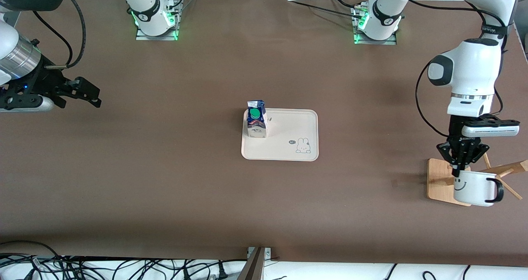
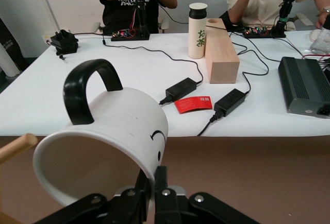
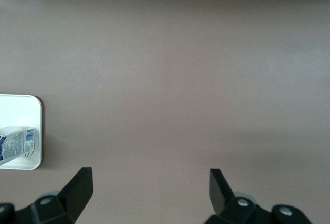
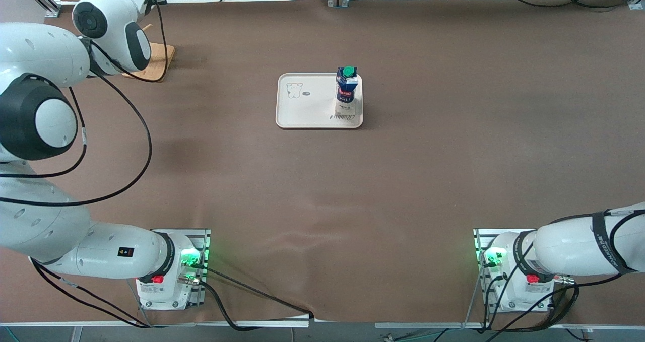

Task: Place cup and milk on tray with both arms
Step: 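Withdraw the right gripper while the left gripper grasps the mug rim, then lift the white mug off the stand with the left gripper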

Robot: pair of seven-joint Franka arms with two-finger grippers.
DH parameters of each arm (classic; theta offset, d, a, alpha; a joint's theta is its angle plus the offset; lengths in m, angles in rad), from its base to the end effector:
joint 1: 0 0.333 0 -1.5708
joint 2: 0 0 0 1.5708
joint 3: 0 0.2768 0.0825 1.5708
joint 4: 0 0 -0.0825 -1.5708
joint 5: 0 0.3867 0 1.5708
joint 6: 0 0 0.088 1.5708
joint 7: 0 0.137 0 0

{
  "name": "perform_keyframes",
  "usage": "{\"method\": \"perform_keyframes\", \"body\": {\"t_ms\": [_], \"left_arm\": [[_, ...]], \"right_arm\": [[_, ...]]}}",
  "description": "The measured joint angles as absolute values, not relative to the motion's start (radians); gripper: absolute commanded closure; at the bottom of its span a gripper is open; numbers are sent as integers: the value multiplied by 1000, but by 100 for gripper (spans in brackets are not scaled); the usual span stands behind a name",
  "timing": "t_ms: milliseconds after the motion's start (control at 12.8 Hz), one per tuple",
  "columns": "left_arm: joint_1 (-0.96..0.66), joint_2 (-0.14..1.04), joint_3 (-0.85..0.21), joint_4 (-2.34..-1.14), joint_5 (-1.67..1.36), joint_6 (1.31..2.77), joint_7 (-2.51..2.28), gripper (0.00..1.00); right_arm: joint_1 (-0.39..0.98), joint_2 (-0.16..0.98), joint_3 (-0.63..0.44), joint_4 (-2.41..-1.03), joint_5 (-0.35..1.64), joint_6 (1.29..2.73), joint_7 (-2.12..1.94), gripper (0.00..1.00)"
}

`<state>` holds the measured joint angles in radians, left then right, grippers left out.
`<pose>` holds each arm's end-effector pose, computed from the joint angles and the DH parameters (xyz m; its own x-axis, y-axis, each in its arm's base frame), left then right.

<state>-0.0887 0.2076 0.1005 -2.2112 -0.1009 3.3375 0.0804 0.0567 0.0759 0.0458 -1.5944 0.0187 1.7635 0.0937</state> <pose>0.6172 0.0172 0.3387 0.6064 0.0080 0.7951 0.0365 -0.9992 -0.0178 0.5933 0.0625 0.5183 0.9959 0.0044 0.0906 0.0072 -0.9995 -0.0307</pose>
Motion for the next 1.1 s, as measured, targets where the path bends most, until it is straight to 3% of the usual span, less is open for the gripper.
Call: {"method": "perform_keyframes", "body": {"t_ms": [392, 706, 1098], "left_arm": [[-102, 171, 61, -2212, -101, 3177, 61, 100], [-134, 168, 43, -2208, -101, 2926, 61, 100], [-160, 155, -15, -2024, -101, 2354, 17, 100]], "right_arm": [[57, 81, 45, -1594, 19, 1765, 94, 0], [56, 82, 44, -1594, 19, 1767, 94, 0], [56, 83, 43, -1594, 19, 1768, 94, 0]]}}
